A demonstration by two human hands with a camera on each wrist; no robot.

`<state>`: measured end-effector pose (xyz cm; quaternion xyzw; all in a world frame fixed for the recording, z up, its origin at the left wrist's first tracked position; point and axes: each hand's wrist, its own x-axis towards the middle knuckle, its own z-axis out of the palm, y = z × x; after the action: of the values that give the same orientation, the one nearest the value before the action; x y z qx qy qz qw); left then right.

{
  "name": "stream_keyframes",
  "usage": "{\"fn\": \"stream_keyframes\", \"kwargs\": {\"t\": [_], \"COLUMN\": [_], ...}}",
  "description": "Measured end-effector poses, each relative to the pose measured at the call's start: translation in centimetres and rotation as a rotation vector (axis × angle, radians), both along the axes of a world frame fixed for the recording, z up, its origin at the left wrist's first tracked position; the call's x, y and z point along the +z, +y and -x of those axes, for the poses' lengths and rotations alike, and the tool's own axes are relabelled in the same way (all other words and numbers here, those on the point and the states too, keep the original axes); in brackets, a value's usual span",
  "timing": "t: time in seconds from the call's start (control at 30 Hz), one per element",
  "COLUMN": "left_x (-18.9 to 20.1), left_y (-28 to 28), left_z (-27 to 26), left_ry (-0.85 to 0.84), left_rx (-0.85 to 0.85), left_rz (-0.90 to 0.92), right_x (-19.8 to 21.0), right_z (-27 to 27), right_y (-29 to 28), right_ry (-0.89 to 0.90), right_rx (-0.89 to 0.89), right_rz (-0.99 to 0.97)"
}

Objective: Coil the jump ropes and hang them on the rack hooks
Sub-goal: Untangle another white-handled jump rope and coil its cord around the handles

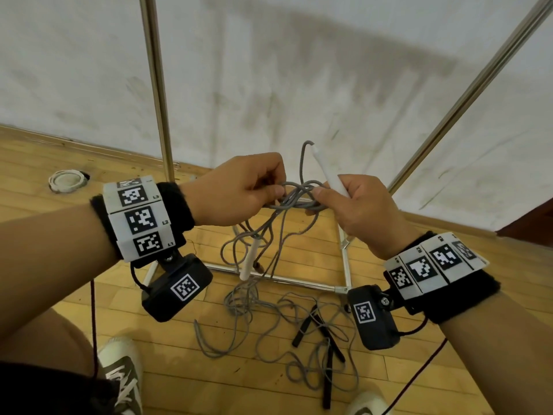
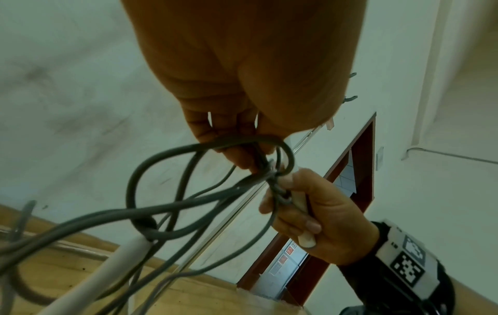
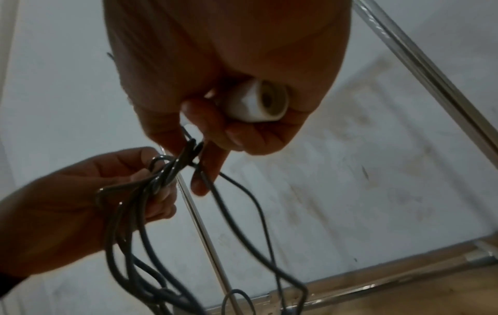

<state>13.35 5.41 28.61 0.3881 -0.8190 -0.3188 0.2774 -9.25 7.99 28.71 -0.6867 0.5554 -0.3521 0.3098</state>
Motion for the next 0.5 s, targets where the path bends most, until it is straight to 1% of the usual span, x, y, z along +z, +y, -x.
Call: {"fn": "stream_keyframes", "kwargs": {"t": [0.07, 0.17, 0.27, 0.33, 0.4, 0.43, 0.5], "left_x": [0.02, -0.05, -0.07, -0.02, 0.11, 0.11, 0.15], "left_y": [0.08, 0.2, 0.14, 0.02, 0.09, 0.15, 0.3], "left_z": [0.03, 0.04, -0.29, -0.5, -0.51, -0.5, -0.45], "left_ry": [-0.022, -0.047, -0.051, -0.036, -0.043, -0.049, -0.033], "left_rx": [-0.03, -0.057, -0.082, -0.11, -0.155, -0.182, -0.209], "left_rz": [-0.01, 0.003, 0.017, 0.026, 0.043, 0.03, -0.056], "right_x": [0.0, -0.24, -0.06, 0.16, 0.34, 0.39, 0.3], "right_z": [-0.36, -0.32, -0.06, 0.15, 0.35, 0.38, 0.23], "right_y": [0.16, 0.16, 0.14, 0.03, -0.24, -0.37, -0.47], "right_ry": [-0.013, 0.022, 0.047, 0.018, -0.049, -0.078, -0.084], "right_rx": [0.034, 0.07, 0.07, 0.048, -0.005, -0.027, -0.065], "right_rz": [0.002, 0.016, -0.028, -0.031, -0.015, -0.006, 0.013]}}
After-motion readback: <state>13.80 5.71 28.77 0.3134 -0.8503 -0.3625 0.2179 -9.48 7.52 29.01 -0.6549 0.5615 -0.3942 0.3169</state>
